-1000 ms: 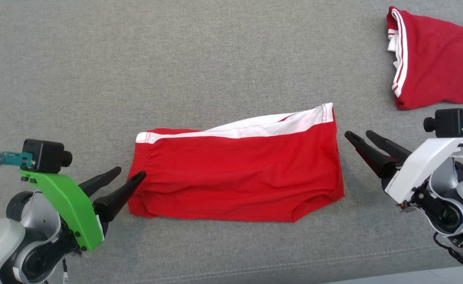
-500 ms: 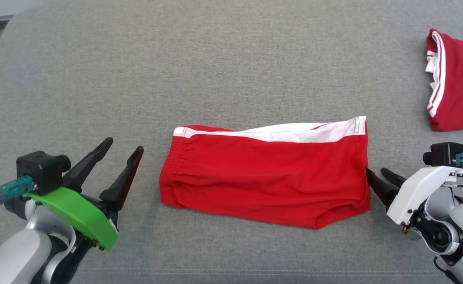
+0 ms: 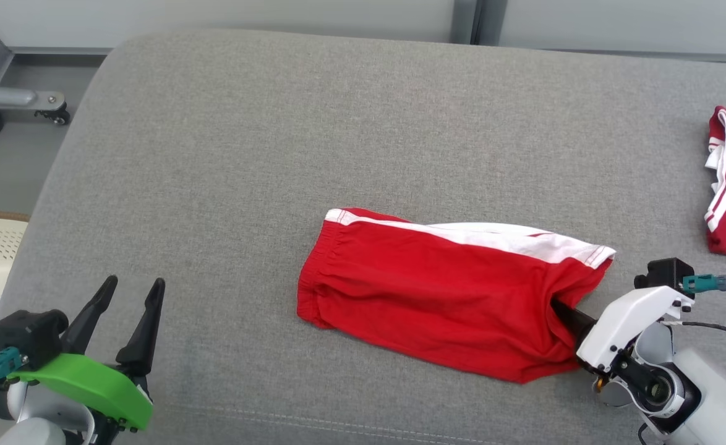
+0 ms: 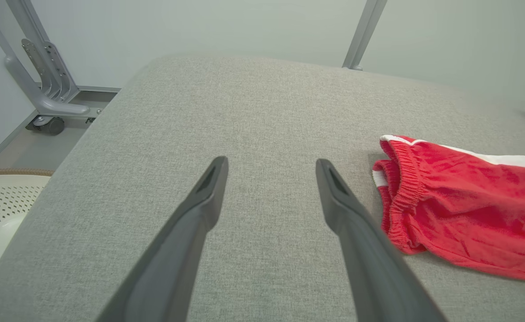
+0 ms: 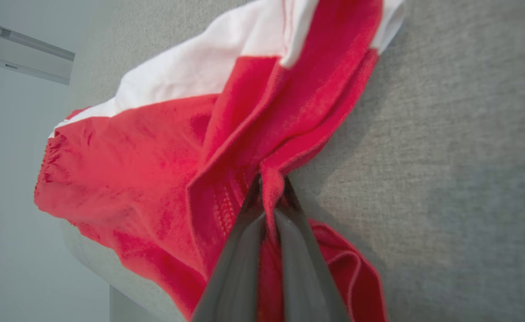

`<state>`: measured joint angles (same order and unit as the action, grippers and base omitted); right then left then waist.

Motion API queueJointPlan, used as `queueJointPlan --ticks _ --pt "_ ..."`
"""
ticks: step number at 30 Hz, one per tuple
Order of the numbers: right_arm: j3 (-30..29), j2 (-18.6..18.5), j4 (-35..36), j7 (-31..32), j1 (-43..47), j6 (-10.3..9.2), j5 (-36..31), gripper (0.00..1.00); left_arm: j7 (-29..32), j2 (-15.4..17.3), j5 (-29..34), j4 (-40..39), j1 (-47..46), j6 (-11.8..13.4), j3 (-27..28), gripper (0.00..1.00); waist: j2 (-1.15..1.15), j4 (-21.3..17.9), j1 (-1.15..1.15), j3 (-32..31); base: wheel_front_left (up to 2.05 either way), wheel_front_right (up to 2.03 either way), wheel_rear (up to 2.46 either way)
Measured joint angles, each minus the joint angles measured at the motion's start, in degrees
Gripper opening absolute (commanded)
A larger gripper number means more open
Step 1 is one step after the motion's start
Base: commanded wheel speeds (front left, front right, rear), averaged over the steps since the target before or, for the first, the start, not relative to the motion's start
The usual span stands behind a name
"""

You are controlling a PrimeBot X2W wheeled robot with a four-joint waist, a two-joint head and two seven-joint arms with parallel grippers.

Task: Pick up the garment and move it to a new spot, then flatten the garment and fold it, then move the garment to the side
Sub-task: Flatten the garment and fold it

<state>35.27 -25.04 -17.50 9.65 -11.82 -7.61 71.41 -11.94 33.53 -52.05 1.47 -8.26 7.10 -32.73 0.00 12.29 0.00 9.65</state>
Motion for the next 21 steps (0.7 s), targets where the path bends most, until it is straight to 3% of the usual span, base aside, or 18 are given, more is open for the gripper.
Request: queueJointPlan --ticks 4,15,21 --pt "-2.27 0.12 -0.51 0.02 0.7 0.0 2.41 0.0 -0.75 -0.27 1.21 0.73 2.47 0.0 2.07 1.0 0.0 0.36 0.0 -1.92 0.0 0.0 0.0" --pt "-8.93 -6.93 -3.35 -0.54 3.63 0.0 3.9 0.0 -1.31 -3.99 2.5 -1.13 6.53 0.0 3.01 1.0 0.0 -2.27 0.0 -5.23 0.0 0.0 0.0" --pt "-11.06 -10.13 -0.78 -0.57 4.18 -0.01 3.87 0.0 -1.33 -5.0 3.56 -2.42 8.23 0.0 3.78 1.0 0.0 -4.43 0.0 -5.45 0.0 0.0 0.0"
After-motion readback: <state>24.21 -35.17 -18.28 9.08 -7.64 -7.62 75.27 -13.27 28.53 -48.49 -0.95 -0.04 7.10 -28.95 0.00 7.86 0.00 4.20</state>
